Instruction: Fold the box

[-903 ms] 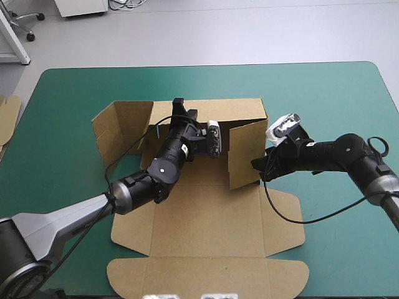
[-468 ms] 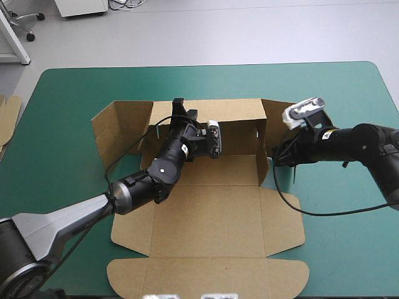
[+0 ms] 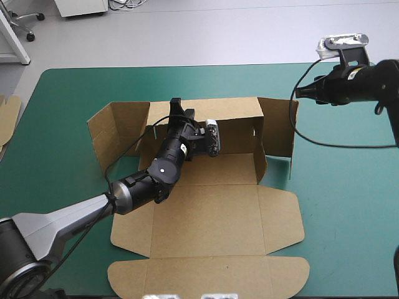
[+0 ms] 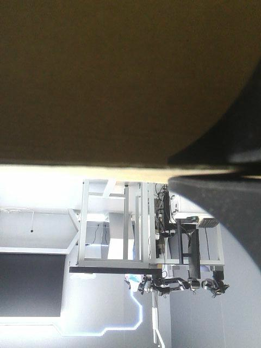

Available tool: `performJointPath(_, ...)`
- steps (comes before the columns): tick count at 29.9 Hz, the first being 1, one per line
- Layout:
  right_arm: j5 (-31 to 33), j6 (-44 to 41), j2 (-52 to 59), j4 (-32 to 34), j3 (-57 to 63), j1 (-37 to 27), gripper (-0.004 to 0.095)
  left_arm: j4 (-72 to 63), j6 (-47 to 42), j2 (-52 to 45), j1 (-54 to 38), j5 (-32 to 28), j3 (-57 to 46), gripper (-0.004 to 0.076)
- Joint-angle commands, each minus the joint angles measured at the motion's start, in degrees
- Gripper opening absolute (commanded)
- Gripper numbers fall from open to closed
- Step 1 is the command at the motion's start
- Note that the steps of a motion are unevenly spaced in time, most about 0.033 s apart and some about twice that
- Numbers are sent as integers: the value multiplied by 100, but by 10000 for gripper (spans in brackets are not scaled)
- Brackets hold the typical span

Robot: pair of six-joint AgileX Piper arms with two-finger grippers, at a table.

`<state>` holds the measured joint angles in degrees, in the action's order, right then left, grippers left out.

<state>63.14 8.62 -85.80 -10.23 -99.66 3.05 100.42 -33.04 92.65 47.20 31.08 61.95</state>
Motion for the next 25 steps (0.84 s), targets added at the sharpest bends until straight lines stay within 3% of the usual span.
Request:
performJointPath(1,253,303,-549,-617,-830,-380,319,60,-131,-224,15,304,114,-15)
performJointPath(14,289,321,-2548,-1248,-1977,-618,319,70,-50,-224,15,413,114,-15)
performJointPath(25,837,796,-2756,-2048,-1907,-594,319,70,-50,-224,15,449,114,-15)
